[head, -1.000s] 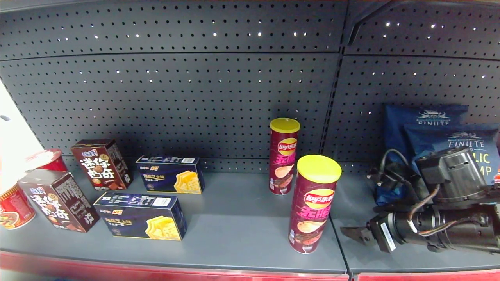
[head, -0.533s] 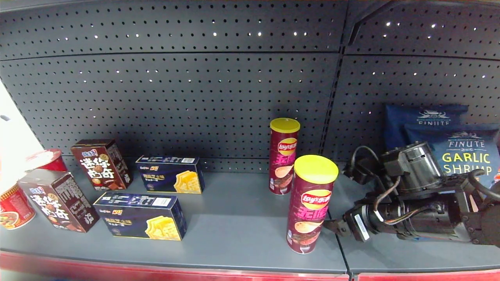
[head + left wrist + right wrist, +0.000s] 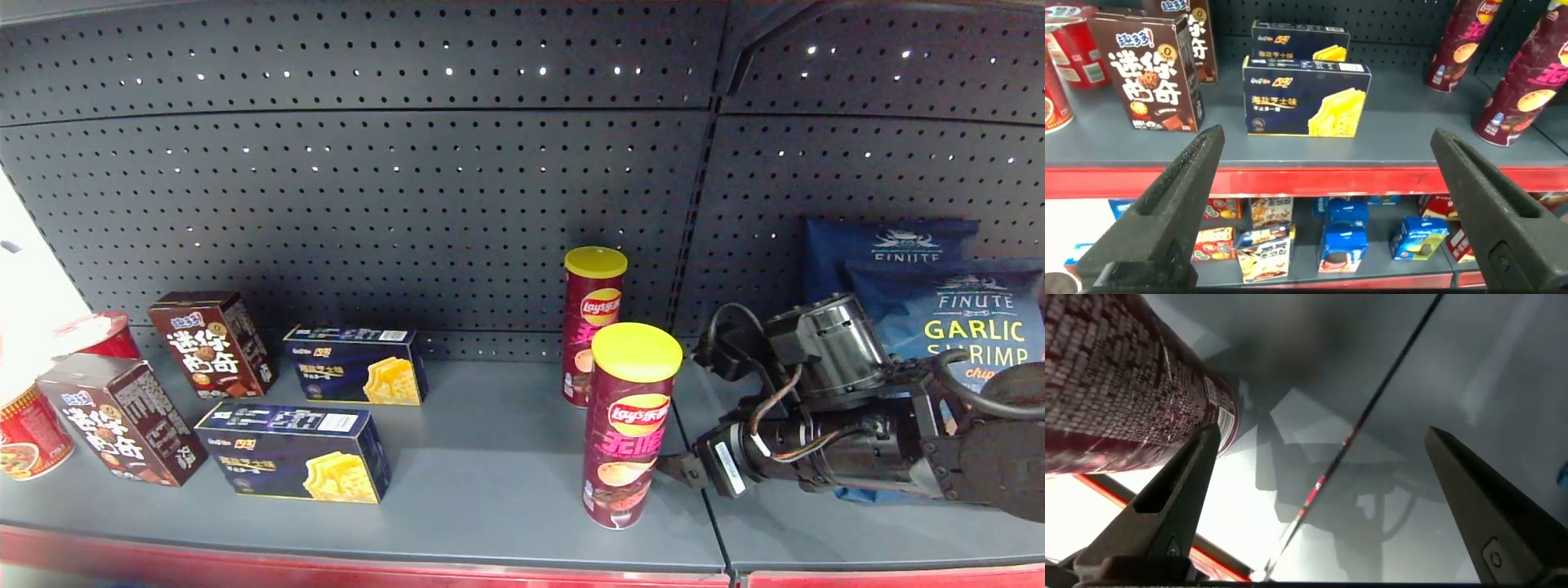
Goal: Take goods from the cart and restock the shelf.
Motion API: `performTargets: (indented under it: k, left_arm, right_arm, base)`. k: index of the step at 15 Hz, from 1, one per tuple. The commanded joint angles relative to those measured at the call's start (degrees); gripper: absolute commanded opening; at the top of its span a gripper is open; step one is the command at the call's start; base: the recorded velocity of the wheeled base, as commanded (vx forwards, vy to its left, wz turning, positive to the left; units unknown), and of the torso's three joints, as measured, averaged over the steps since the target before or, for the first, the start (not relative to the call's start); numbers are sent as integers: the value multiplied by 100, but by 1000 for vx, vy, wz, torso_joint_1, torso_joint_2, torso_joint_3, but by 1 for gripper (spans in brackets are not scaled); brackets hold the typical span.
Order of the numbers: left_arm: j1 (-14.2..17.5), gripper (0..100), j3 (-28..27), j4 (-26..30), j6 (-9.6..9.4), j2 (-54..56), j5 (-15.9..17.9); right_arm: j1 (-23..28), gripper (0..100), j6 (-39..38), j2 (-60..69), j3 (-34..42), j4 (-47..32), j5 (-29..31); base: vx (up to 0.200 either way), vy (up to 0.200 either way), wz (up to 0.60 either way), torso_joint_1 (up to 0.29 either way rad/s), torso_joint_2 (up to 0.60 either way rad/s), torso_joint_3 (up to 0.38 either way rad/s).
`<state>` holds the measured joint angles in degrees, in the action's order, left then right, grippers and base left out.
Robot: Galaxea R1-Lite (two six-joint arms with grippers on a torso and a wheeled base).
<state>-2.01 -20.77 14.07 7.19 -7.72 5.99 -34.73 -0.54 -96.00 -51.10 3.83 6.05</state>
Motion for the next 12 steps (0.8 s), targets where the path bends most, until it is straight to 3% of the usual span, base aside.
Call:
performTargets:
  k: [1, 9, 12]
  left_arm:
    - [-1, 100, 12, -1, 1, -19, -1]
    - [-1, 100, 21, 17, 10, -11, 8]
    - [-1, 100, 12, 8, 10, -11, -1]
  right_arm:
    - [-95, 100, -87, -50, -84, 4, 2]
    - [-218, 100, -122, -33, -31, 4, 2]
    - [-7, 100, -210, 196, 109, 4, 63]
  base:
    - [0, 0, 0, 0, 0, 0]
    - [0, 0, 0, 0, 0, 0]
    - [0, 0, 0, 0, 0, 0]
